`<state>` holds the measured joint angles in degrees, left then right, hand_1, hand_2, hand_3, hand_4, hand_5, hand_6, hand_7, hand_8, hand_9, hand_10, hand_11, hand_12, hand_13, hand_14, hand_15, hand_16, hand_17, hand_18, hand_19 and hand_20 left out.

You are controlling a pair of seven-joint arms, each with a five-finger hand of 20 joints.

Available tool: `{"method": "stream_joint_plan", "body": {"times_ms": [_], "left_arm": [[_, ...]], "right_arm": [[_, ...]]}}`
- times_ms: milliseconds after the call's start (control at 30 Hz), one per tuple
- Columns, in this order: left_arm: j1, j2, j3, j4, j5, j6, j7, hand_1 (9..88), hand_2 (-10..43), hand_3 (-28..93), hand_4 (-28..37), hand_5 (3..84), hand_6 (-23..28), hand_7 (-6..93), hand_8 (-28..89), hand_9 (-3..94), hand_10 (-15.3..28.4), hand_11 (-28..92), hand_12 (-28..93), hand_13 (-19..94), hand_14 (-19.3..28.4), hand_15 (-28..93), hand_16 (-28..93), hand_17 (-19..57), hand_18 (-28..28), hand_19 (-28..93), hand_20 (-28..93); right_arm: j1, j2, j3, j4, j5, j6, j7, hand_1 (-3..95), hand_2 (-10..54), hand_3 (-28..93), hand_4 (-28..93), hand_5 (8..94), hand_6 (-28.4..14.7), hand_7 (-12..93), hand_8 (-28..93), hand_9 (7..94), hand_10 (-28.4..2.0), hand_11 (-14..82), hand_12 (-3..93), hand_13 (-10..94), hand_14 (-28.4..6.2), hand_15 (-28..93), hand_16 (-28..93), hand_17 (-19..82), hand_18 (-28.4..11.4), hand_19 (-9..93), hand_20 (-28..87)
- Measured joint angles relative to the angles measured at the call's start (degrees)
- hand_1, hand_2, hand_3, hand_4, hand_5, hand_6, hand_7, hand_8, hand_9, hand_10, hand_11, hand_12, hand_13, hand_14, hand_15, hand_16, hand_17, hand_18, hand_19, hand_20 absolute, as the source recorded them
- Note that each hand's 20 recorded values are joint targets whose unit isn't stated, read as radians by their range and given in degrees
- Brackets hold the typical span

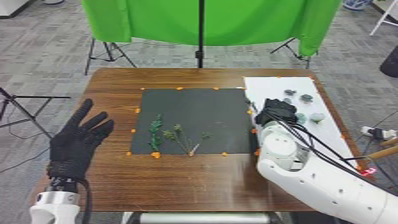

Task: Arrange flowers

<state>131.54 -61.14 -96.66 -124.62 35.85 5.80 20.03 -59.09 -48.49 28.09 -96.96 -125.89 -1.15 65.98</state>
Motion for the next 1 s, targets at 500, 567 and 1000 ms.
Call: {"method": "stream_joint_plan", "body": {"times_ms": [500, 567, 1000], "left_arm": [[-0.6, 0.23, 0.09, 0.0, -0.04, 0.14, -0.04, 23.8, 6.4, 77, -28.1, 33.3, 3.7, 11.7, -10, 32.0, 19.0, 21, 12, 23, 28.2, 48, -6, -6.1, 28.4, 42, 39], [-0.7, 0.23, 0.09, 0.0, -0.03, 0.13, -0.09, 23.8, 6.4, 77, -28.1, 33.3, 3.7, 11.8, -10, 32.0, 19.0, 21, 12, 24, 28.2, 48, -6, -6.1, 28.4, 42, 39], [-0.2, -0.49, -0.96, -0.08, 0.07, 0.13, -0.91, 23.7, 6.4, 77, -28.1, 33.2, 3.8, 11.7, -10, 32.0, 19.0, 21, 12, 24, 28.2, 47, -6, -6.2, 28.4, 42, 39]], "right_arm": [[9.1, -5.5, -7.2, 7.8, 2.3, -2.4, 0.8, 56.9, -9.5, 67, -28, 90.8, -2.0, 17, 6, 93.1, -9.7, 36.2, 24.3, 82, -7.9, 71, 21, 40, -26.5, 93, 37], [9.1, -6.0, -7.2, 8.0, 2.2, -2.4, 0.5, 57.1, -9.5, 67, -28, 91.2, -2.0, 17, 7, 93.4, -9.6, 36.9, 24.2, 82, -7.8, 71, 21, 40, -26.2, 93, 38], [4.8, -3.3, -6.4, 5.3, -1.5, 9.6, -2.4, 56.1, -9.5, 75, -28, 93.3, -3.5, 19, 10, 93.7, -10.8, 44.3, 21.5, 82, -8.2, 77, 23, 40, -25.7, 93, 47]]}}
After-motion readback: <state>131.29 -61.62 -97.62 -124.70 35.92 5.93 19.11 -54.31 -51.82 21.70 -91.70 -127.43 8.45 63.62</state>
